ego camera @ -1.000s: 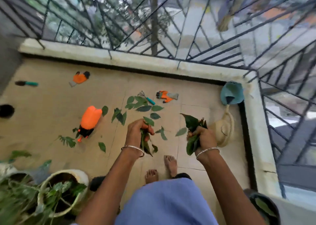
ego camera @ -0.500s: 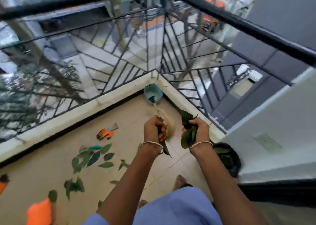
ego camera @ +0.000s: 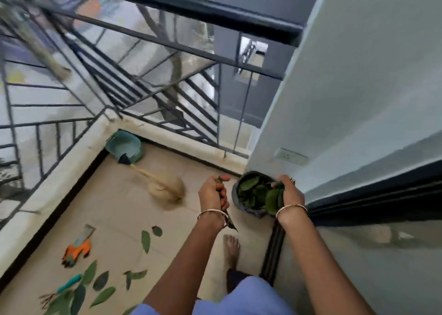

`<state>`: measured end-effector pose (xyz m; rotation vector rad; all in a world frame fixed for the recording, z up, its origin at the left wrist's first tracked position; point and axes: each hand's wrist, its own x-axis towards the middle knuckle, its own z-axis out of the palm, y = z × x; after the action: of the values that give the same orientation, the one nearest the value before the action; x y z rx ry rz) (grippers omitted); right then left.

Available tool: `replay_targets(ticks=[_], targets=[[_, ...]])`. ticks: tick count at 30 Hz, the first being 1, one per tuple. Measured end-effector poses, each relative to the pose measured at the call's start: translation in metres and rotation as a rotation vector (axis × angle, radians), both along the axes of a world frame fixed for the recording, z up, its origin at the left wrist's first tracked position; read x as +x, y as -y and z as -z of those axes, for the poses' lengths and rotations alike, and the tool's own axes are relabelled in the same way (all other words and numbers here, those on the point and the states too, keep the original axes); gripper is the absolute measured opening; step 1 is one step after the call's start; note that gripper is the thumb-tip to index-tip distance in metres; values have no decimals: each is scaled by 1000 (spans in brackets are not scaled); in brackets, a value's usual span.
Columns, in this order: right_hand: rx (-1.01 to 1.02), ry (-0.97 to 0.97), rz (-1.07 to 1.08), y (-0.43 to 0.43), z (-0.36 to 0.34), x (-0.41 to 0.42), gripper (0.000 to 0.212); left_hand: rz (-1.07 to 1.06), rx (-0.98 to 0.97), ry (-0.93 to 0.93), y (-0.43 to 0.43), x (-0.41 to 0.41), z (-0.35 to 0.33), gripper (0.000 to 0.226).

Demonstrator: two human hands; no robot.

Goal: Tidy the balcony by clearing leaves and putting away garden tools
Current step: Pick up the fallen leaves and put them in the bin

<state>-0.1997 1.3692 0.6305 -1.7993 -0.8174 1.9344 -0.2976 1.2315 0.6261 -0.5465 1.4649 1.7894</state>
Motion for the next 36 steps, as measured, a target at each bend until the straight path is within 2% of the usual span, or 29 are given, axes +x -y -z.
replay_targets(ticks=[4,9,10,13,15,16,21,25,28,29,31,33,36], targets=[[-93,79,47,-45,45,11,9,-2,-71,129,-47,-7,42,20],[-210,71,1,-77,111,14,10,-68,-119,294,-88,-17,91,22],[-223,71,-13,-80,124,14,13,-83,-128,323,-94,-20,100,27],[-289,98,11,-94,176,13,51,-126,-162,390,-119,-28,142,42],[-333,141,64,-99,212,13,47,-169,-174,420,-134,-31,167,45],[-355,154,86,-102,234,12,47,-186,-183,431,-143,-31,185,43],[-378,143,113,-120,358,14,76,-186,-201,497,-172,-38,279,27],[-357,202,94,-132,421,-1,88,-138,-213,511,-189,-41,349,13],[-284,270,122,-140,477,-7,113,-70,-166,505,-202,-36,400,21],[-260,275,105,-139,482,-12,115,-47,-167,498,-207,-35,415,20],[-234,263,97,-137,486,-22,105,-1,-179,472,-214,-34,436,17],[-226,246,81,-138,498,-27,95,31,-187,453,-219,-33,456,25],[-198,194,24,-145,522,-22,102,77,-144,445,-224,-30,465,30]])
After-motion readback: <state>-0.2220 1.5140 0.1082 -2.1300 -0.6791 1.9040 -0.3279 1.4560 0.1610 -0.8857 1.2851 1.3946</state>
